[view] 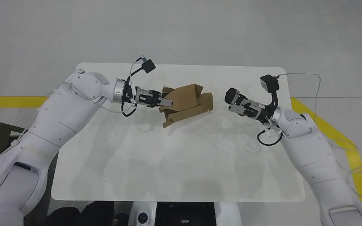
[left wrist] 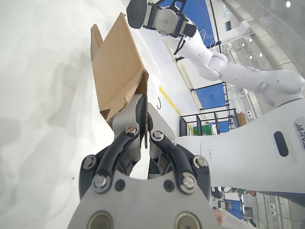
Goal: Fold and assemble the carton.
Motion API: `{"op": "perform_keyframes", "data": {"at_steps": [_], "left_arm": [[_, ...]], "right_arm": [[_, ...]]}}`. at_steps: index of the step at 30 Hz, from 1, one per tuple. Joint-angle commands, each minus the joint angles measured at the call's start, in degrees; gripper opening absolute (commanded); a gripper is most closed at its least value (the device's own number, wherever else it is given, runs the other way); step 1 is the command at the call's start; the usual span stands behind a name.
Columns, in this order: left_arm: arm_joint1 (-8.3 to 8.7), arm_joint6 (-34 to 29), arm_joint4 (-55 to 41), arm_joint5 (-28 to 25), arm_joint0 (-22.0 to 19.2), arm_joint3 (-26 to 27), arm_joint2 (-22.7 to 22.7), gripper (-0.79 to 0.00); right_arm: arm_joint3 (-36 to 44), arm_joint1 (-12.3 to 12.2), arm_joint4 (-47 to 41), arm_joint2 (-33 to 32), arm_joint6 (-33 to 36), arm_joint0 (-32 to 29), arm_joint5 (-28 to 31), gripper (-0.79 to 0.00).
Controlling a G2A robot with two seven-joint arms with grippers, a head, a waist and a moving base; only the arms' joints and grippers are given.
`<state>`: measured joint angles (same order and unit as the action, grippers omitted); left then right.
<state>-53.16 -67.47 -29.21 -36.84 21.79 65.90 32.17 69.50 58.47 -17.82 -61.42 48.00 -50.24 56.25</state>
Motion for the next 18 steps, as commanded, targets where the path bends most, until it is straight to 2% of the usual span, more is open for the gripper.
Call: {"op": "perform_keyframes", "data": {"at_steps": [1, 10, 18], "left_arm": [[0.18, 0.19, 1.69, -0.18, -0.41, 0.92, -0.53, -0.785], [0.49, 1.34, 3.76, -1.32, -2.2, 2.55, -3.23, -0.785], [0.93, 1.57, 2.76, -1.56, -2.75, 4.69, -6.08, -0.785]], "right_arm": [[2.14, -0.24, -1.17, 1.34, 1.68, -0.06, -1.64, -0.009], [7.39, -1.51, -3.84, 6.07, 3.26, -0.05, -3.21, -0.074], [4.9, -1.69, -4.12, 10.26, 2.73, 2.72, -2.69, -0.077]]}}
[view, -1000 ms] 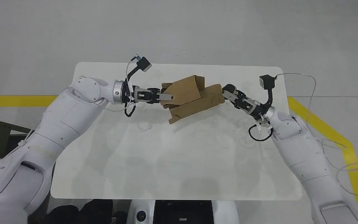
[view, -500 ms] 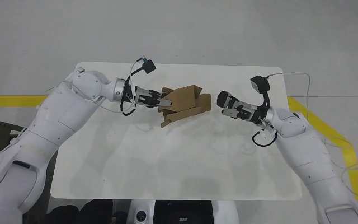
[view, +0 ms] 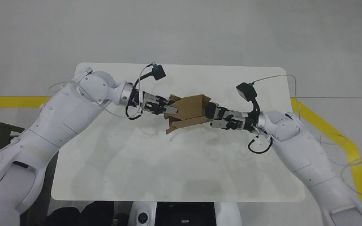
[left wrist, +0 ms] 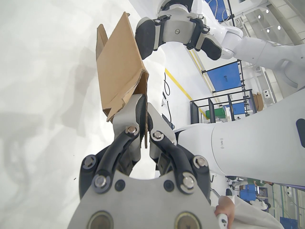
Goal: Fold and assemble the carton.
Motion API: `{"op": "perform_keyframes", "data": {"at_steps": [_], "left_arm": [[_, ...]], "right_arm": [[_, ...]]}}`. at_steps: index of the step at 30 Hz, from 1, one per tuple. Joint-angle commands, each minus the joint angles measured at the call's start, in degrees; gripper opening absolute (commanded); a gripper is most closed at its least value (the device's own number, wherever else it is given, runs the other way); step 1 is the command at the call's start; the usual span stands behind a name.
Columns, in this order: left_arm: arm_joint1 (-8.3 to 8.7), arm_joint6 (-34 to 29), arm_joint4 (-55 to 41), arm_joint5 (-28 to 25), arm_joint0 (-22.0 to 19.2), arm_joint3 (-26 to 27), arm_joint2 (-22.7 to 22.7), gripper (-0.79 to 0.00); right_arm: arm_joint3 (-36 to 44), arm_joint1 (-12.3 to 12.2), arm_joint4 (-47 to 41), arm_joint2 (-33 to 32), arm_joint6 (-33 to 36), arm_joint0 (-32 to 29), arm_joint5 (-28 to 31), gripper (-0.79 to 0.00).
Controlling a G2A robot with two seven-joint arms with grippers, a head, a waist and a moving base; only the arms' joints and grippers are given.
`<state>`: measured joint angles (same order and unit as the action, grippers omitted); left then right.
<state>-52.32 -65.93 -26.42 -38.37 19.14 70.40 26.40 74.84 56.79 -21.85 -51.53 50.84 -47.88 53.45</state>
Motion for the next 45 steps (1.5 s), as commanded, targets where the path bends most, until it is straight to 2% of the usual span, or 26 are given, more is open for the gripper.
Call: {"op": "perform_keyframes", "data": {"at_steps": [1, 19, 21, 23, 28, 37, 45], "left_arm": [[0.19, 0.06, -0.04, -0.06, -0.23, 0.33, -0.61, -0.785], [1.13, 1.54, -2.0, -1.53, -2.72, 1.6, -5.38, -0.785], [1.17, 1.69, -2.07, -1.69, -3.0, 1.6, -5.87, -0.785], [1.21, 1.81, -2.22, -1.81, -3.23, 1.56, -6.38, -0.785], [1.33, 2.1, -2.42, -2.1, -3.79, 1.13, -7.6, -0.785], [1.48, 2.41, -2.74, -2.41, -4.88, 1.2, -9.68, -0.785], [1.45, 2.79, -2.57, -2.79, -6.07, 1.82, -11.84, -0.785]], "right_arm": [[-0.9, -0.02, -0.12, 0.72, -0.23, 0.76, 0.23, -0.074], [-5.47, 0.31, -0.31, 7.47, -2.65, 4.81, 2.65, -0.215], [-5.86, 0.41, -0.42, 8.09, -2.89, 5.25, 2.89, -0.274], [-6.07, 0.49, -0.57, 8.78, -3.08, 5.71, 3.08, -0.403], [-6.64, 0.37, -0.57, 10.65, -3.07, 7.17, 3.07, -0.508], [-6.67, -0.03, -1.48, 15.52, -2.85, 9.8, 2.86, -0.502], [-8.61, 0.7, -3.25, 19.55, -4.18, 11.89, 4.18, -0.539]]}}
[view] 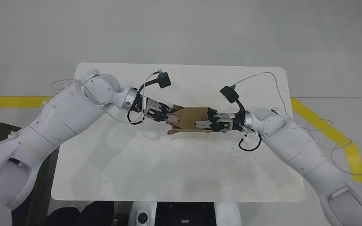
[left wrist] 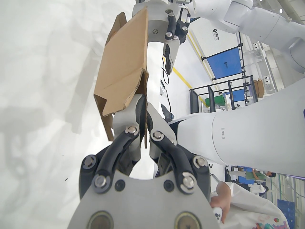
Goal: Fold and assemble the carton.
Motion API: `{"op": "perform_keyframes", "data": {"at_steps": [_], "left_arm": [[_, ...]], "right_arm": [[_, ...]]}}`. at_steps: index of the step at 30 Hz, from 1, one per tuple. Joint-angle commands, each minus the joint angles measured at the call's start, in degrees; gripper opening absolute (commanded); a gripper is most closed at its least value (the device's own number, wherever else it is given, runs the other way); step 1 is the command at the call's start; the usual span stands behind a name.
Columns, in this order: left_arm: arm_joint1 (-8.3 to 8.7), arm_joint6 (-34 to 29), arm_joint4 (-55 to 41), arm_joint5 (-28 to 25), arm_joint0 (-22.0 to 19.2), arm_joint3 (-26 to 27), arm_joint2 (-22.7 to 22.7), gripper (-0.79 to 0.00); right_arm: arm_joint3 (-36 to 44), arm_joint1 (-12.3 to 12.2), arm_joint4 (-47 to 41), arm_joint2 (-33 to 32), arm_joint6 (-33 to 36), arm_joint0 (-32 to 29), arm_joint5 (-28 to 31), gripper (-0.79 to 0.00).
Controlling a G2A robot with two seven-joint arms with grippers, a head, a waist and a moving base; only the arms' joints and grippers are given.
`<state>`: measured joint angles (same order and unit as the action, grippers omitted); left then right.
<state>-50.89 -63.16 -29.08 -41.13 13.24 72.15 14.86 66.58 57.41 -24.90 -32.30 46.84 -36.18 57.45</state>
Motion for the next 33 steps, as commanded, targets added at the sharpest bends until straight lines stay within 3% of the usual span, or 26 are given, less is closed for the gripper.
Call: {"op": "perform_keyframes", "data": {"at_steps": [1, 5, 8, 9, 11, 12, 13, 23, 33], "left_arm": [[0.03, 0.08, 0.2, -0.08, -0.33, 0.15, -0.61, -0.785], [0.18, 0.32, 0.2, -0.32, -1.03, 0.18, -1.79, -0.785], [0.31, 0.66, -0.15, -0.66, -1.51, -0.17, -2.51, -0.785], [0.34, 0.78, -0.36, -0.79, -1.64, -0.27, -2.71, -0.563], [0.39, 0.96, -0.59, -0.96, -1.91, -0.38, -3.14, -0.332], [0.41, 1.04, -0.68, -1.04, -2.04, -0.41, -3.35, -0.111], [0.43, 1.14, -0.87, -1.14, -2.16, -0.47, -3.52, 0.0], [1.0, 2.58, -5.61, -2.58, -2.28, -1.14, -3.8, 0.0], [2.56, 3.46, -10.0, -3.46, -1.29, 2.87, -2.97, 0.0]], "right_arm": [[-0.79, 0.14, -0.31, 0.63, -0.35, 0.43, 0.35, -0.548], [-1.8, 0.38, -0.71, 1.46, -0.55, 1.22, 0.55, -0.622], [-2.05, 0.47, -0.85, 1.93, -0.55, 1.58, 0.55, -0.748], [-2.03, 0.5, -0.91, 2.09, -0.55, 1.64, 0.55, -0.782], [-2.01, 0.57, -1.14, 2.39, -0.55, 1.74, 0.55, -0.785], [-2.04, 0.6, -1.27, 2.5, -0.55, 1.79, 0.55, -0.785], [-2.05, 0.65, -1.41, 2.58, -0.55, 1.84, 0.55, -0.785], [-3.43, 1.21, -1.66, 0.95, -0.56, 1.56, 0.55, -0.785], [-5.1, 2.11, 1.68, -2.2, -2.14, 0.47, 0.55, -0.785]]}}
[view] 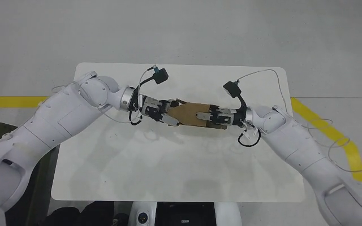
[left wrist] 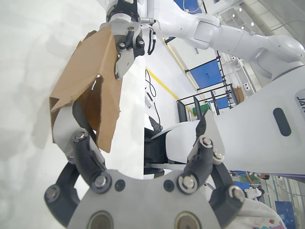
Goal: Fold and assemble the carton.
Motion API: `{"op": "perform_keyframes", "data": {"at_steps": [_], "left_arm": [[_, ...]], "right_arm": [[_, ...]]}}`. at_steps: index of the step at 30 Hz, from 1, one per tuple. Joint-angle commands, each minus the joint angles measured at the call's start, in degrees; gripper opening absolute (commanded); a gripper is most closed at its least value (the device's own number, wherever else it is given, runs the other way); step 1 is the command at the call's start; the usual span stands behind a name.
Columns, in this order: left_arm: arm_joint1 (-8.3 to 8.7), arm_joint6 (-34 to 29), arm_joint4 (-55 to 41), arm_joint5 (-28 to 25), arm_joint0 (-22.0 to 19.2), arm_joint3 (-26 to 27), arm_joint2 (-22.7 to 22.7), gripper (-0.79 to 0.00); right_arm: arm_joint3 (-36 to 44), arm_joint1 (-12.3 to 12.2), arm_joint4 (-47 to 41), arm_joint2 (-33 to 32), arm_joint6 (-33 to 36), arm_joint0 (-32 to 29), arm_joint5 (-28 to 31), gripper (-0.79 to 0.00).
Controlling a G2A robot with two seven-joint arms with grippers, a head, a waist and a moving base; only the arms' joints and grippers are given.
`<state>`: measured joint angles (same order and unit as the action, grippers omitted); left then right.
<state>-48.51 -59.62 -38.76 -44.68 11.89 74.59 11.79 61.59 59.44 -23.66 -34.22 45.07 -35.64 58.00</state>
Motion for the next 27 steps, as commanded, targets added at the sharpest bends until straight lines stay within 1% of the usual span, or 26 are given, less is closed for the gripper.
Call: {"op": "perform_keyframes", "data": {"at_steps": [1, 8, 12, 17, 27], "left_arm": [[0.36, -0.22, -0.58, 0.22, 0.11, 0.86, 0.18, 0.0], [1.58, -0.62, -1.74, 0.61, 0.52, 3.13, 0.9, 0.0], [1.84, -0.57, -2.5, 0.57, 0.85, 4.16, 1.28, 0.0], [1.41, -0.96, -2.49, 0.96, 0.76, 5.01, 1.48, 0.0], [-0.04, -1.82, -3.16, 1.82, 0.75, 4.71, 1.37, 0.0]], "right_arm": [[-0.25, 0.2, 0.88, -0.61, -0.93, -0.21, 0.0, -0.785], [-0.55, 0.93, 4.22, -2.15, -3.64, -1.12, 0.0, -0.785], [-0.36, 1.4, 5.69, -2.58, -4.66, -1.47, 0.0, -0.785], [0.36, 1.72, 7.46, -3.24, -5.33, -2.07, 0.0, -0.785], [2.1, 1.99, 8.59, -4.71, -5.79, -3.56, 0.0, -0.785]]}}
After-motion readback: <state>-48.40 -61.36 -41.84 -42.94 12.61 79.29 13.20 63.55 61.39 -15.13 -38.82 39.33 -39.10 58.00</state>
